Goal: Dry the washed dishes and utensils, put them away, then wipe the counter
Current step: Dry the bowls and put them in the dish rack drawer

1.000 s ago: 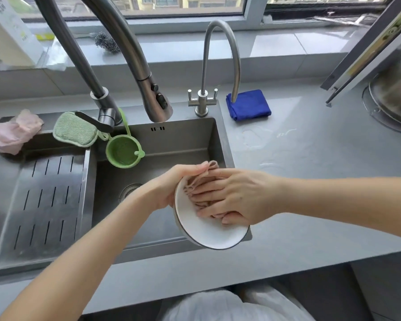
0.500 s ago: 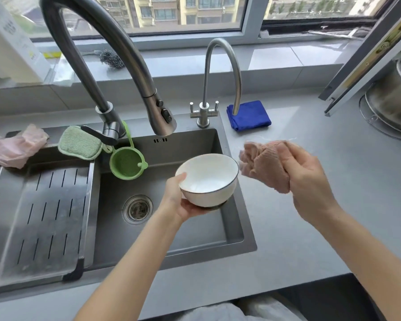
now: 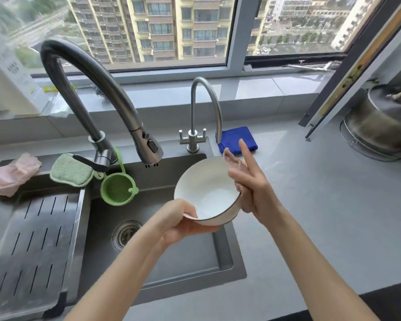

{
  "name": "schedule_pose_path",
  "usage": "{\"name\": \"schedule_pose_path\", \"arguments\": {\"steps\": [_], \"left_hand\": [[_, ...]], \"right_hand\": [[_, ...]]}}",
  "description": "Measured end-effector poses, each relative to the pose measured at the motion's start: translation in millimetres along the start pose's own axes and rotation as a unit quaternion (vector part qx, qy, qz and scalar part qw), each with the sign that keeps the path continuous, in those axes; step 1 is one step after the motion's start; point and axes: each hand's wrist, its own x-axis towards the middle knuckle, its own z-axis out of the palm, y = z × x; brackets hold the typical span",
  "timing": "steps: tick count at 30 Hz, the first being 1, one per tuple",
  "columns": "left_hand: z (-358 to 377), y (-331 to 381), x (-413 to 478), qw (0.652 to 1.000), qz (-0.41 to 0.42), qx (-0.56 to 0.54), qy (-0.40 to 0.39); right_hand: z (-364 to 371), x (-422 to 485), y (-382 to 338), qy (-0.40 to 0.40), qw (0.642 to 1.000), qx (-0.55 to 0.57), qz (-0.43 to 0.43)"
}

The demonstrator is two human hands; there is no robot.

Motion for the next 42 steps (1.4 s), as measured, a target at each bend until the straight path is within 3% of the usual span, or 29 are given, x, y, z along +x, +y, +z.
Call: {"name": "schedule_pose_path", "arguments": {"steps": [4, 10, 14, 16, 19, 23, 28, 32, 34, 36, 39, 42], "left_hand": [[-0.4, 7.3, 6.3, 0.996, -0.045, 0.052, -0.048], [3.1, 0.9, 28.4, 0.997, -0.058, 0.043, -0.034], [3.2, 0.9, 36.5, 0.996, -0.049, 0.078, 0.016], [8.2, 1.2, 40.0, 0.994, -0.008, 0.096, 0.058], [18.9, 2.8, 43.8, 0.973, 0.117, 0.141, 0.141], [28.8, -4.5, 41.3, 0.922, 0.263, 0.218, 0.182], [45.6, -17.2, 34.7, 0.840, 0.402, 0.276, 0.238], [45.8, -16.3, 36.3, 0.815, 0.407, 0.333, 0.245], [44.7, -16.4, 30.0, 0.812, 0.397, 0.375, 0.206], [43.9, -17.2, 22.5, 0.797, 0.382, 0.439, 0.162], [47.4, -16.5, 12.4, 0.759, 0.354, 0.536, 0.108], [61.7, -8.0, 5.7, 0.703, 0.326, 0.629, 0.066]], "right_hand": [[-22.5, 27.0, -10.1, -0.078, 0.990, 0.054, 0.105], [-31.3, 43.6, 0.1, -0.039, 0.968, 0.072, 0.237], [-32.3, 31.4, 13.5, -0.012, 0.930, 0.190, 0.314], [-30.1, 21.7, 26.5, 0.019, 0.914, 0.229, 0.334], [-14.1, 12.3, 45.4, 0.018, 0.875, 0.369, 0.313], [-3.8, 8.1, 45.2, 0.084, 0.822, 0.502, 0.256], [-3.7, -8.2, 31.1, 0.160, 0.811, 0.528, 0.194], [0.6, -33.3, 24.9, 0.216, 0.860, 0.452, 0.099], [-1.1, -46.7, 25.0, 0.305, 0.905, 0.295, 0.024], [-11.4, -57.8, 18.6, 0.335, 0.932, 0.128, -0.045], [-35.7, -69.1, 2.1, 0.280, 0.958, -0.055, -0.035], [-51.1, -77.2, -6.7, 0.229, 0.956, -0.184, 0.010]]}}
